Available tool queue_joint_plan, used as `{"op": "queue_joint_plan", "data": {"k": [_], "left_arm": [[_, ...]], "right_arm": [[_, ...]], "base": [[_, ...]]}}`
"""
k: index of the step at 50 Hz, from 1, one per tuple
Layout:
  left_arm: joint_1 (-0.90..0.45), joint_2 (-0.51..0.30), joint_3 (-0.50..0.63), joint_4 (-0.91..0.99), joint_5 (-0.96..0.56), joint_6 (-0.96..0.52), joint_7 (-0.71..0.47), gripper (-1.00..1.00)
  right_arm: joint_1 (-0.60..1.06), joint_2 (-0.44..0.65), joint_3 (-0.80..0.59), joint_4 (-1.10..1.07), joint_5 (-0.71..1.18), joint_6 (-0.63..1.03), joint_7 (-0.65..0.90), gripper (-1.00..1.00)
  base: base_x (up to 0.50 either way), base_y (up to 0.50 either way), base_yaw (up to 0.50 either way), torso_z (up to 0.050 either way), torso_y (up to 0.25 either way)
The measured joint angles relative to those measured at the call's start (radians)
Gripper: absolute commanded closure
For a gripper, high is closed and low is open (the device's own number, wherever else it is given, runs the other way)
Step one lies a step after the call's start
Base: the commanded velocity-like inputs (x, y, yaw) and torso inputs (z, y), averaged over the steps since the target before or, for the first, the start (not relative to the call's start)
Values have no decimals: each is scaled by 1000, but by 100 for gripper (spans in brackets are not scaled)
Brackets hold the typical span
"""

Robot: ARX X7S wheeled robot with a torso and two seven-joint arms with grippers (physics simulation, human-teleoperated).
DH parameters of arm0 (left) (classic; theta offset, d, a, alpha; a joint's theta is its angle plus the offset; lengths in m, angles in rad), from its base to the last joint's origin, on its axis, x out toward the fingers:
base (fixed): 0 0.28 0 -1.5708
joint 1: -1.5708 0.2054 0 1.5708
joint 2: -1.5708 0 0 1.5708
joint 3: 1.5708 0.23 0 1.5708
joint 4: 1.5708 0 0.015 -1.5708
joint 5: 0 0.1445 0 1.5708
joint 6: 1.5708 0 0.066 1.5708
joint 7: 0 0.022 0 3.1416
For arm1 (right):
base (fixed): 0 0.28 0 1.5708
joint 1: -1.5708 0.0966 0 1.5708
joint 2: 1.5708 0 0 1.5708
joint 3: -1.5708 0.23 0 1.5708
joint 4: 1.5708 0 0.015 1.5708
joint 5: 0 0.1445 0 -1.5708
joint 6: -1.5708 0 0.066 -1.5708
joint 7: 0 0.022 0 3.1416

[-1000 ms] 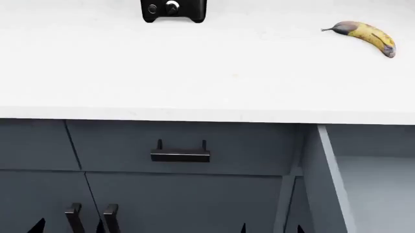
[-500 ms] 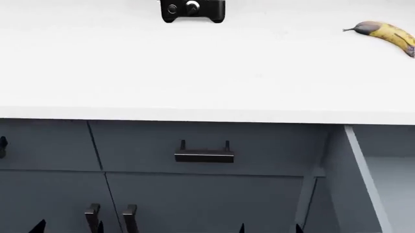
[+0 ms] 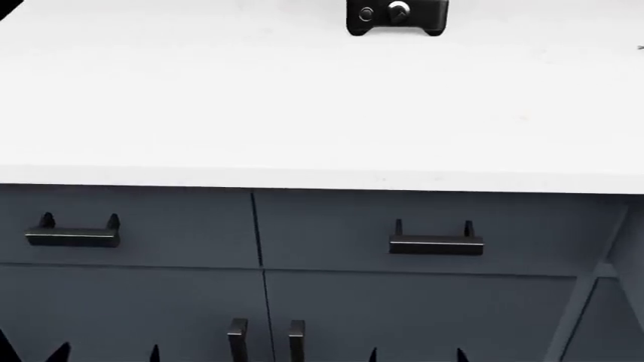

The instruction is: Close the right drawer.

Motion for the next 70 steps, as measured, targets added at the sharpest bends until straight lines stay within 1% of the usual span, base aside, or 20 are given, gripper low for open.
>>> {"op": "queue_joint_plan", "data": {"k": [17,33,43,70], "left_arm": [[1,-15,13,6,-21,5,-21,-100],[-1,-29,29,4,-34,13,-32,-100],[1,-39,37,4,-37,17,-40,-100],[-7,-51,60,2,-48,14,-63,-100]], "right_arm": [[17,7,-6,16,33,38,32,-100],[31,21,-38,48,34,21,34,-100],[16,34,-43,34,15,-9,65,-100],[10,44,-43,22,13,-10,131,-100]], "base": [[0,0,0,0,0],[0,0,0,0,0],[-25,0,0,0,0],[-499,18,-248,0,0]]}}
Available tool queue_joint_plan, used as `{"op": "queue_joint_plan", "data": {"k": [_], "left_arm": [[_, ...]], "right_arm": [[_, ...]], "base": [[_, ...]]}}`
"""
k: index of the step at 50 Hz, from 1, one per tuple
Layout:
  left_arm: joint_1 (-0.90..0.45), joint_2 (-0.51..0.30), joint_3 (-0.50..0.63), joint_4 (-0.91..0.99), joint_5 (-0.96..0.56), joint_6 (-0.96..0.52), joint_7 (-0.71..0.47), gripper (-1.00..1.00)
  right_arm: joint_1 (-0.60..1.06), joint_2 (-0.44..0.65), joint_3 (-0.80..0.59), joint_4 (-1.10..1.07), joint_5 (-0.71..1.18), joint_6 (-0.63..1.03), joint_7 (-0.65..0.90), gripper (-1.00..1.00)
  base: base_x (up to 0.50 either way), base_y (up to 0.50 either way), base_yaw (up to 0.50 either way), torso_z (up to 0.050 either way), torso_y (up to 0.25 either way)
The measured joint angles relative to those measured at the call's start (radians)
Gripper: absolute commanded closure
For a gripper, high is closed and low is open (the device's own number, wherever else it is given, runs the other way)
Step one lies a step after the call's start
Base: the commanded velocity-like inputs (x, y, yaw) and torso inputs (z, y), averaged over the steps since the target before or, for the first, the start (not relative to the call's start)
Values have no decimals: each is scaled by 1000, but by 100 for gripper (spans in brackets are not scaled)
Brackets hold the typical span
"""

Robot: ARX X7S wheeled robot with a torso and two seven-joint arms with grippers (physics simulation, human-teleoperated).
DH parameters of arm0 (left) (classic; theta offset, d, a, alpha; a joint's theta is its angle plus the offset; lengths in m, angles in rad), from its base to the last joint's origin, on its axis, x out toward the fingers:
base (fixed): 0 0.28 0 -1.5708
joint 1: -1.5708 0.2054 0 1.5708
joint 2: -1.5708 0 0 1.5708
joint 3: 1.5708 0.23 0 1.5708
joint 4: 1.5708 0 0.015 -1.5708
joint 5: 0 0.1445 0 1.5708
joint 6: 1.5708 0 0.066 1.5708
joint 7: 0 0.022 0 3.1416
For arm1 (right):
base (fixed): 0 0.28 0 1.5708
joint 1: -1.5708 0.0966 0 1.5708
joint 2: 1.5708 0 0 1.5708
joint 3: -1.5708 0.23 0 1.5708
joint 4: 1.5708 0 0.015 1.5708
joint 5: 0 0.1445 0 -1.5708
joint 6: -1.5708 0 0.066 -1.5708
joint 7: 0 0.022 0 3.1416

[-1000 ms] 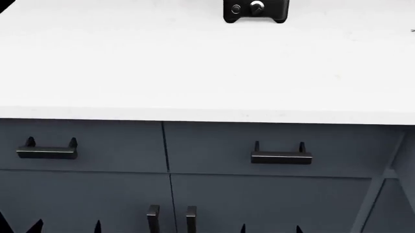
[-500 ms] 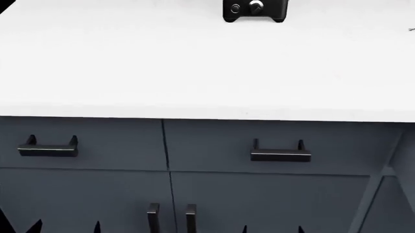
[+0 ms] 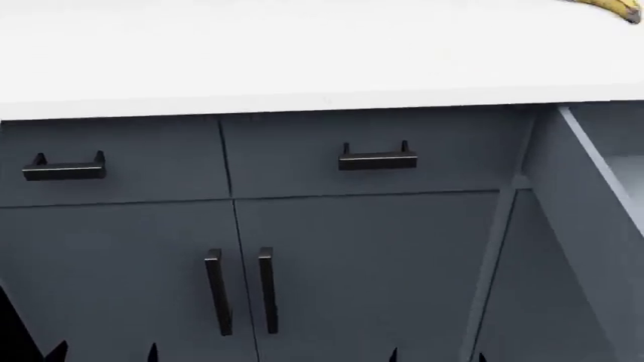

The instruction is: Close the right drawer.

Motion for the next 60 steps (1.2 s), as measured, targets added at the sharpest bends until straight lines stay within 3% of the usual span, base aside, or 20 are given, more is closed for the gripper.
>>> {"op": "queue_joint_plan", "data": {"k": [25,47,60], "left_arm": [[3,-16,11,0,-22,10,-8,-100],[1,-26,24,-1,-32,14,-20,-100],[-4,-29,31,-3,-38,15,-26,-100]], "right_arm": [[-10,9,13,-15,10,-11,60,-100],[-43,2,72,-38,71,-117,120,-100],[-52,1,93,-46,90,-133,158,-100]], "base": [[-486,61,-309,0,0],[240,-56,-290,0,0],[12,-3,-500,0,0]]}}
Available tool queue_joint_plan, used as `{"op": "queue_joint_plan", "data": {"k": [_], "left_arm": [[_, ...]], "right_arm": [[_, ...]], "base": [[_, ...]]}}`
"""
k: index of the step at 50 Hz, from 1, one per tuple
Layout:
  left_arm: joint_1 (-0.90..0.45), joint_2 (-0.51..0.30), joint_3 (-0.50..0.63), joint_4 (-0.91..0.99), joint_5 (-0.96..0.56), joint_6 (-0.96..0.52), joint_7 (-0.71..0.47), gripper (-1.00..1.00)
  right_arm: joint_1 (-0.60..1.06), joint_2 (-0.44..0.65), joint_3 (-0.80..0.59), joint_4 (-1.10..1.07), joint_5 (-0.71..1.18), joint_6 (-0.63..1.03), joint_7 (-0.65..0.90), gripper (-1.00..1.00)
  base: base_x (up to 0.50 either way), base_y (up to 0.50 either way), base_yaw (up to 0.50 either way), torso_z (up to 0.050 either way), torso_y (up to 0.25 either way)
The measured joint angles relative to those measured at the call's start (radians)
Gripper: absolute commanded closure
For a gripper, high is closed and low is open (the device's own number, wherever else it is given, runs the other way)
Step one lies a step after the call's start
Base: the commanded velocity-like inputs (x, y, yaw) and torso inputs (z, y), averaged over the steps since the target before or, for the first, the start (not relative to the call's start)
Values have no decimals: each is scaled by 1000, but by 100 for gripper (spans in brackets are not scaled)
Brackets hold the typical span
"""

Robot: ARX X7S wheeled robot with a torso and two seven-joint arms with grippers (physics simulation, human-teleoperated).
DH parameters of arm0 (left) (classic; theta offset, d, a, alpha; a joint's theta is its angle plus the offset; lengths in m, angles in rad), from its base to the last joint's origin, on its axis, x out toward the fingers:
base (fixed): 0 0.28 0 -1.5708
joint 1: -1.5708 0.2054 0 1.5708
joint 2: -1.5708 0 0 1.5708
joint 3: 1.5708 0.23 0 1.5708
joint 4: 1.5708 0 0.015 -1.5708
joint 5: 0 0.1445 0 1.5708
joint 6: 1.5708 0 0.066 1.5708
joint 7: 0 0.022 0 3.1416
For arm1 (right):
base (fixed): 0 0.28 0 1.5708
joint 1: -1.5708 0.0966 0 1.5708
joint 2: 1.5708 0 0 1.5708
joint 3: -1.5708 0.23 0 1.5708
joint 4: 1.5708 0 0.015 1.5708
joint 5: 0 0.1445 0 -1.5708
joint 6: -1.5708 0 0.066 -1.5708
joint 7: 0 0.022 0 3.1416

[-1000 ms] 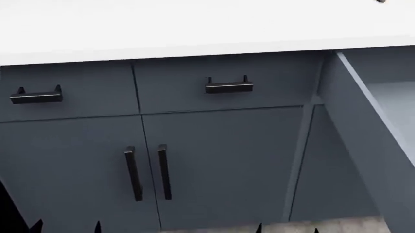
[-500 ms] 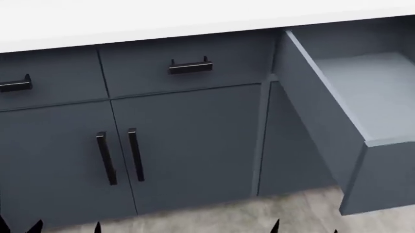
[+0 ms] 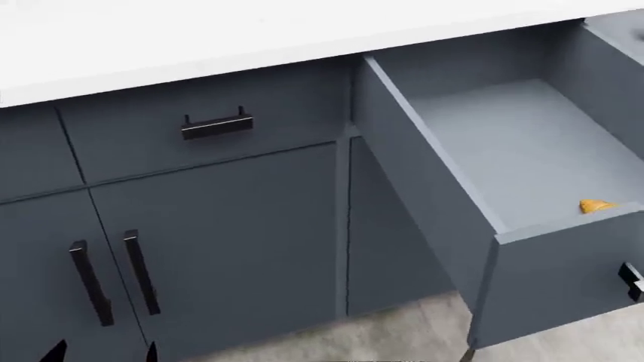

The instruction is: Close the right drawer.

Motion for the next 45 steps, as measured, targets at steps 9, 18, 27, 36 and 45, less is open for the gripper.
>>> {"op": "queue_joint_plan", "data": {"k": [9,18,27,36,45], "left_arm": [[-4,-1,6,-2,-4,-2,-5,-100],[-5,-6,10,-2,-9,-1,-8,-100],[-3,-10,15,-1,-14,0,-10,-100],[-2,-16,19,-1,-19,2,-11,-100],[-1,-21,23,-1,-23,3,-13,-100]], "right_arm": [[-3,3,2,0,8,-4,15,-100],[-4,8,-2,0,10,-2,26,-100],[2,17,-16,5,8,16,28,-100],[17,30,-49,17,0,55,15,-100],[20,37,-59,17,-5,63,21,-100]], "base": [[0,0,-500,0,0],[0,0,-500,0,0],[96,-51,-415,0,0],[155,-87,-195,0,0],[151,-89,-193,0,0]]}}
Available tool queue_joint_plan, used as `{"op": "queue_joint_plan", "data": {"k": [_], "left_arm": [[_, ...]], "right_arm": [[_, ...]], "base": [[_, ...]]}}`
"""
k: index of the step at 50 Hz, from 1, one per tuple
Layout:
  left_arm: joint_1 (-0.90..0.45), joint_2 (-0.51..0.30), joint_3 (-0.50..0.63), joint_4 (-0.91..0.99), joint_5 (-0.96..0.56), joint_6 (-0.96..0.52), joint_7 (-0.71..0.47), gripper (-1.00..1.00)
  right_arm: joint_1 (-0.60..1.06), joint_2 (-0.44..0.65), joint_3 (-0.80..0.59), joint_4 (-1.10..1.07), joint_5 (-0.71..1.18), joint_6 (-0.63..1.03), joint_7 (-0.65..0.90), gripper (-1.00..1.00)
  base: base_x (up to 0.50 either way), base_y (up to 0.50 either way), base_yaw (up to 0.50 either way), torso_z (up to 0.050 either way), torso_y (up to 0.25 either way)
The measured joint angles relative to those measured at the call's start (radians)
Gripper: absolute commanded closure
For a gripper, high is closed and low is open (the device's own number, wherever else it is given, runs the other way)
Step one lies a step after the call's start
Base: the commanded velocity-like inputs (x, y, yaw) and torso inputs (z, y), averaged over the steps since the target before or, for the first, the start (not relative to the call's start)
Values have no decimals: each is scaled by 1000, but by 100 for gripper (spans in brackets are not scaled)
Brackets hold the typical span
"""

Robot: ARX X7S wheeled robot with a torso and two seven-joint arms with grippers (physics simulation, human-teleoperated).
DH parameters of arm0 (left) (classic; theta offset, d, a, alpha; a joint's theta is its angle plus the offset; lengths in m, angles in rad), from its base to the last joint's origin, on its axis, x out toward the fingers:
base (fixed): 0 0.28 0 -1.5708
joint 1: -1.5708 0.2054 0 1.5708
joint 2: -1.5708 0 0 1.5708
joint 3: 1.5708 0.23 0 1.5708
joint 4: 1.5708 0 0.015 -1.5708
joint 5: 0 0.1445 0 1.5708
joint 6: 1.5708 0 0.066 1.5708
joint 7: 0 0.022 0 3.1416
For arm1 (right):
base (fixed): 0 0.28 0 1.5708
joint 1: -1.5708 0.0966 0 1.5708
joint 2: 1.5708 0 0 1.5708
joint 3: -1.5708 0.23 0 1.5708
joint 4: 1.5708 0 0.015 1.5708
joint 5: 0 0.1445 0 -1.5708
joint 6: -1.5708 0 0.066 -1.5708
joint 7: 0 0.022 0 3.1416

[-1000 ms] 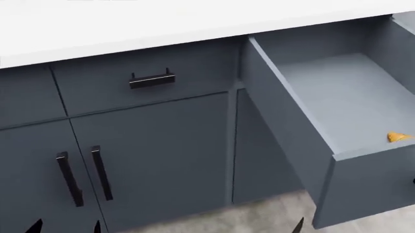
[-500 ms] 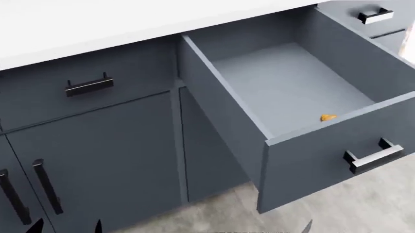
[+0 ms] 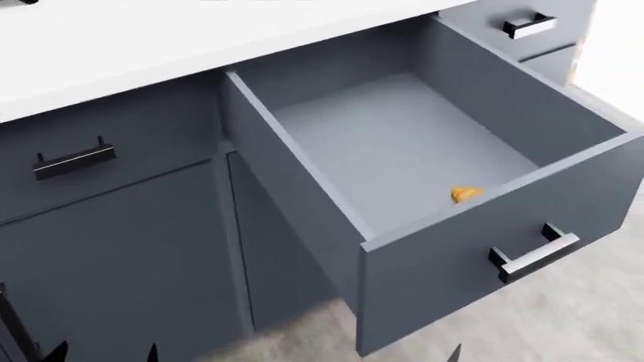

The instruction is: Close the right drawer.

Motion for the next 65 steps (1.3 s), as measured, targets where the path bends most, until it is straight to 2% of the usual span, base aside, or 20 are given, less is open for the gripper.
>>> {"op": "queue_joint_plan", "data": {"k": [22,38,46,55,65], "left_arm": [[-5,-6,13,-4,-6,-1,-8,-100],[-11,-9,22,-7,-11,-2,-15,-100],[-14,-9,24,-5,-17,-10,-20,-100],[-22,-47,4,69,-79,-125,-19,-100],[-95,-178,-51,300,-217,-420,-14,-100]], "right_arm": [[0,12,-11,-7,-4,9,22,-100],[0,15,-9,-8,-1,11,45,-100],[5,20,-19,-7,-4,29,48,-100],[29,82,-20,-115,38,186,14,-100],[69,226,91,-356,230,464,-39,-100]], "base": [[62,-38,-55,0,0],[-134,93,-489,0,0],[-40,31,-71,0,0],[0,0,0,0,0],[0,0,0,0,0]]}}
